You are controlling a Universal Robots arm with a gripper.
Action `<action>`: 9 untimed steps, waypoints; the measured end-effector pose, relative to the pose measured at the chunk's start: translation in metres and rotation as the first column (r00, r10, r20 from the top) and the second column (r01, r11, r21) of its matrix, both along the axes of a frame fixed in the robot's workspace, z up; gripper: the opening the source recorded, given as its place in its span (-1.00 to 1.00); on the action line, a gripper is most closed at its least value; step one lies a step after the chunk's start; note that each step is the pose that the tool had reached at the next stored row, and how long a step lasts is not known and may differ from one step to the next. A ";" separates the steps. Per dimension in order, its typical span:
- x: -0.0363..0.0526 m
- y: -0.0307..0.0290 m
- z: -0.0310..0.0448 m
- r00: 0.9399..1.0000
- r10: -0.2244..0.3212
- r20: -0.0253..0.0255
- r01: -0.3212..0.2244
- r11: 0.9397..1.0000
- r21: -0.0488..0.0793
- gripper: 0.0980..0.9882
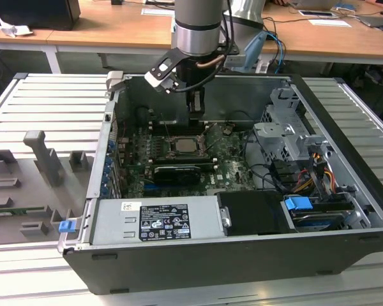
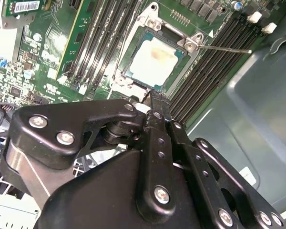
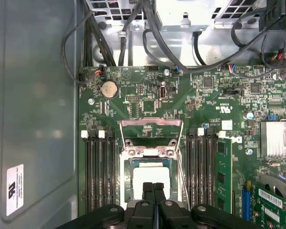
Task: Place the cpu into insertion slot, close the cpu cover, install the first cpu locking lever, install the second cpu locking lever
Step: 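Close the cpu cover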
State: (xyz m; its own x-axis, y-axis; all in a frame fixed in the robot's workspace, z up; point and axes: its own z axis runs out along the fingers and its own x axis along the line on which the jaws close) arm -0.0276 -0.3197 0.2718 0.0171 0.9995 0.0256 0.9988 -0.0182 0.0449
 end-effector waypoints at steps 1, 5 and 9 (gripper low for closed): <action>0.0006 0.0000 0.0000 1.000 0.000 0.000 0.000 1.000 0.000 -0.98; 0.0041 0.0001 0.0000 1.000 0.000 -0.003 0.000 1.000 0.000 -0.98; 0.0192 0.0001 0.0003 1.000 0.000 -0.014 0.000 1.000 0.000 -0.98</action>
State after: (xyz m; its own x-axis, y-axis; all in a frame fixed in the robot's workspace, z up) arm -0.0084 -0.3195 0.2721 0.0175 0.9995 0.0254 0.9994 -0.0182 0.0307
